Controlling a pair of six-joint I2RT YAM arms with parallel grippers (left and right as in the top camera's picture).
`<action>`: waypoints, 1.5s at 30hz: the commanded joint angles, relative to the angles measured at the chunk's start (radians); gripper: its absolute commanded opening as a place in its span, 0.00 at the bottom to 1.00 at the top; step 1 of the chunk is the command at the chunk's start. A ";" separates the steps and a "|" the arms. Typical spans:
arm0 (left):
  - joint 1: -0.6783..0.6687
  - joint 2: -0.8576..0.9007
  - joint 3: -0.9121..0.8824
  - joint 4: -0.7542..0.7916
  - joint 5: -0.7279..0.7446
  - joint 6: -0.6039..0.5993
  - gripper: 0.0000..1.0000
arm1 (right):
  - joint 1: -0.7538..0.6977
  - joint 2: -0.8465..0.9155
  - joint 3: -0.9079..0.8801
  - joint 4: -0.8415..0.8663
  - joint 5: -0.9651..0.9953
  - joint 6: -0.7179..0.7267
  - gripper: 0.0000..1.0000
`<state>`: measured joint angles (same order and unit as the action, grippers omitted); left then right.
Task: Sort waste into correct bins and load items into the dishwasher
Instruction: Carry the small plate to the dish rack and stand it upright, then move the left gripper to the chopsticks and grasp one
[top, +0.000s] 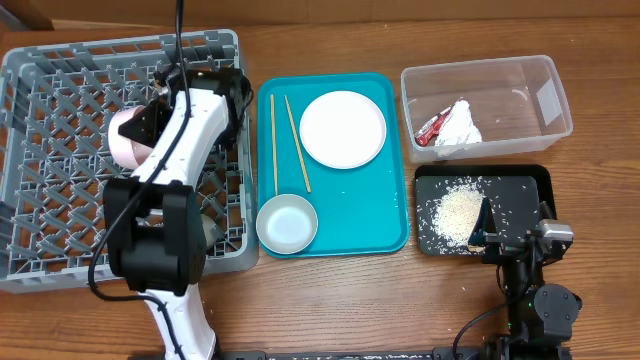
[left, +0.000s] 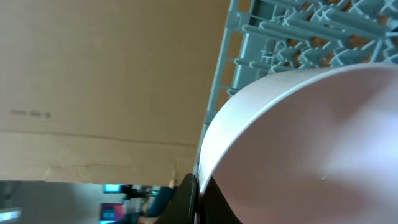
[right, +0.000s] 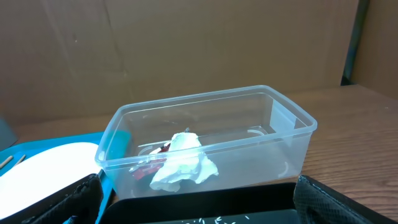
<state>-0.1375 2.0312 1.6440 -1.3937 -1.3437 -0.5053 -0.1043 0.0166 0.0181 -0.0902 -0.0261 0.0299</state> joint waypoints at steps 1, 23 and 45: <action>0.006 -0.032 -0.003 0.014 0.088 -0.014 0.04 | -0.005 -0.007 -0.010 0.007 0.002 -0.001 1.00; 0.049 -0.015 -0.022 0.040 0.148 -0.011 0.08 | -0.005 -0.007 -0.010 0.007 0.002 -0.001 1.00; -0.134 -0.045 0.182 -0.080 0.477 -0.019 1.00 | -0.005 -0.007 -0.010 0.007 0.002 -0.001 1.00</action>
<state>-0.2291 2.0212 1.7115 -1.4719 -1.0695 -0.5095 -0.1043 0.0166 0.0181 -0.0898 -0.0261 0.0299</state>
